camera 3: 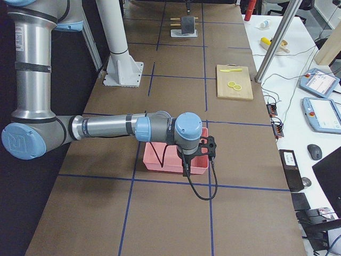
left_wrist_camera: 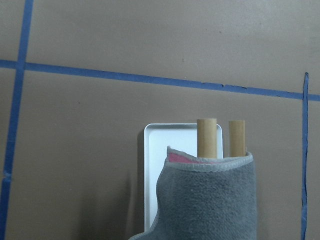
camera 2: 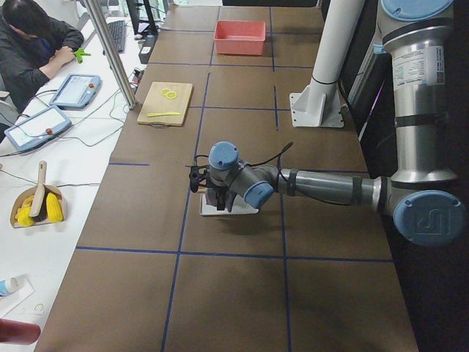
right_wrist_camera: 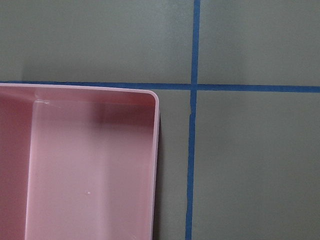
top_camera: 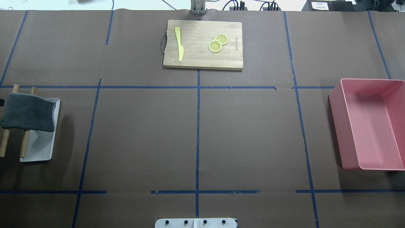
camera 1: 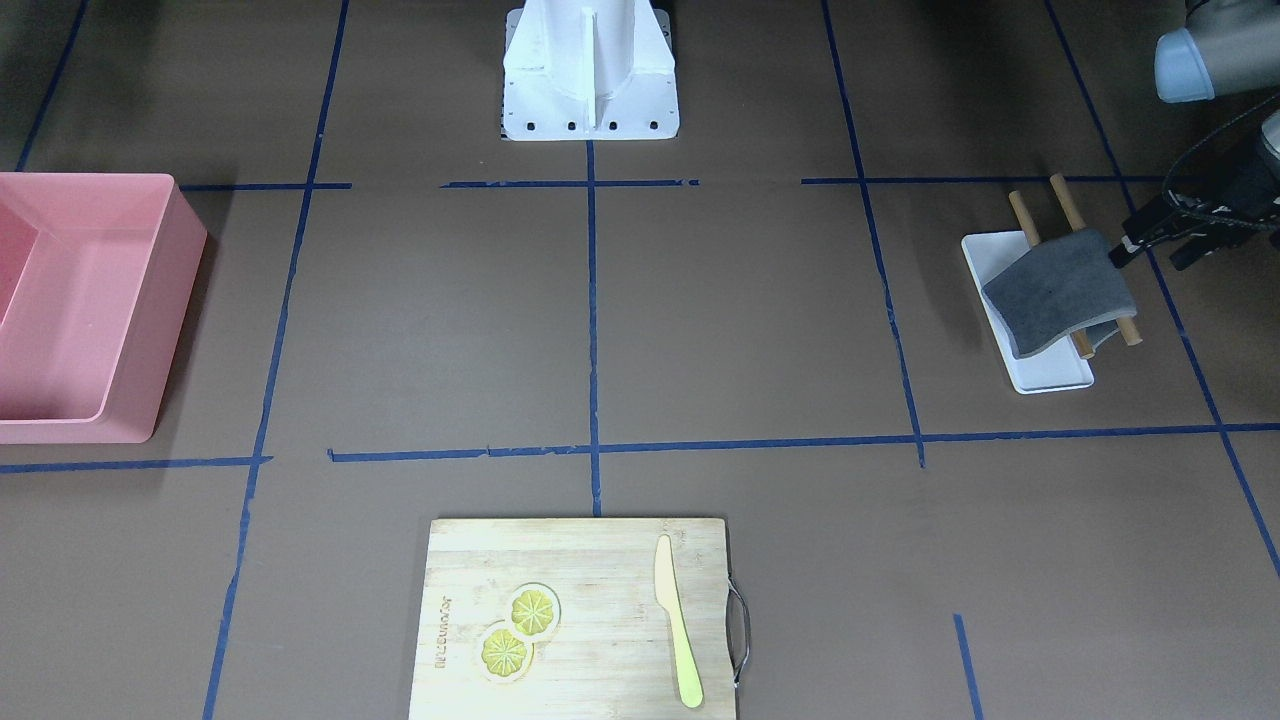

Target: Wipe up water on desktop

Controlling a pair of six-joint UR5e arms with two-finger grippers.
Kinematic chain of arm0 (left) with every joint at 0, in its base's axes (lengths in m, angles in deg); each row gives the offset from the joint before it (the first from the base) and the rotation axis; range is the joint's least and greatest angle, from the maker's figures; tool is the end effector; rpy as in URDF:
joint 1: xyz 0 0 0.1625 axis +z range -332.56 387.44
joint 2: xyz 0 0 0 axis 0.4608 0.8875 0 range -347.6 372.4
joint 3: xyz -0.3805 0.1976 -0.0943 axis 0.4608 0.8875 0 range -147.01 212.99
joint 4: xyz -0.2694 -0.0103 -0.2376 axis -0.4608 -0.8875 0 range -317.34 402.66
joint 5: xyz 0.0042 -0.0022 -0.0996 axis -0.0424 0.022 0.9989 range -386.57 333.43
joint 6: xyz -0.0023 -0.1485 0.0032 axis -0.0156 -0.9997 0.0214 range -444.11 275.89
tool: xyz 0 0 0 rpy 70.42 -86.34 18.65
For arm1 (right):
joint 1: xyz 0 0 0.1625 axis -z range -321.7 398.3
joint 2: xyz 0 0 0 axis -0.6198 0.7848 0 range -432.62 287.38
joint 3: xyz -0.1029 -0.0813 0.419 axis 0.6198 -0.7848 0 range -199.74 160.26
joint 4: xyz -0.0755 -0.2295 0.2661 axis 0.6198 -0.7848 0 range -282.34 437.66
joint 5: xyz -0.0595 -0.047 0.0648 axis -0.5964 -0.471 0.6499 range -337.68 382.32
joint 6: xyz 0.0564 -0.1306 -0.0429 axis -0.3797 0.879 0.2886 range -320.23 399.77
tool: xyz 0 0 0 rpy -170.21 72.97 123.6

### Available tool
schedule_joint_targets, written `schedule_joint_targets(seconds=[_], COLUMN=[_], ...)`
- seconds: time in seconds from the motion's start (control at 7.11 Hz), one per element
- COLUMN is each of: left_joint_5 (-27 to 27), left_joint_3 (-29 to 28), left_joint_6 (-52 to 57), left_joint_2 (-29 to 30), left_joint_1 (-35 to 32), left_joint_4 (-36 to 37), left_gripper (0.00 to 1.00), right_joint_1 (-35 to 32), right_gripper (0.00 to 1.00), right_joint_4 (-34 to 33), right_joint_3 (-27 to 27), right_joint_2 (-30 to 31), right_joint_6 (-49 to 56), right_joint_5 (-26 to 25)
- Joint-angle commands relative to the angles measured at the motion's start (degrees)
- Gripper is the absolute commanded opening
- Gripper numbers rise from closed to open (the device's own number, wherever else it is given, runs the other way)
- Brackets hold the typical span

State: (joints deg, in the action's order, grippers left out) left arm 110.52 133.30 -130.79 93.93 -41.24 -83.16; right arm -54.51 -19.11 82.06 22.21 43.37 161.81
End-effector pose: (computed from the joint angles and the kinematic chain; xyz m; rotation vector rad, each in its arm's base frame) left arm 0.1261 -0.3904 0.6052 0.0705 0.9998 -0.1352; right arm 0.0397 -0.3929 0.6555 0.0515 -0.8623 -0.0146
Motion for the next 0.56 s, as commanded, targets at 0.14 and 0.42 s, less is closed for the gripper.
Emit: schedule_joint_targets(seconds=[0.14, 0.42], left_joint_5=[0.2, 0.2], left_joint_3=[-0.3, 0.0], left_joint_6=[-1.8, -1.7], left_joint_2=[0.0, 0.0], left_joint_1=[1.5, 1.6], left_joint_4=[-1.5, -1.7], left_gripper=[0.79, 0.64], right_joint_1=[0.0, 0.0], right_gripper=[1.0, 1.0], right_joint_4=[0.0, 0.0], right_joint_3=[-0.2, -0.3], right_joint_2=[0.0, -0.1], right_joint_6=[0.1, 0.1], right_joint_5=[0.2, 0.1])
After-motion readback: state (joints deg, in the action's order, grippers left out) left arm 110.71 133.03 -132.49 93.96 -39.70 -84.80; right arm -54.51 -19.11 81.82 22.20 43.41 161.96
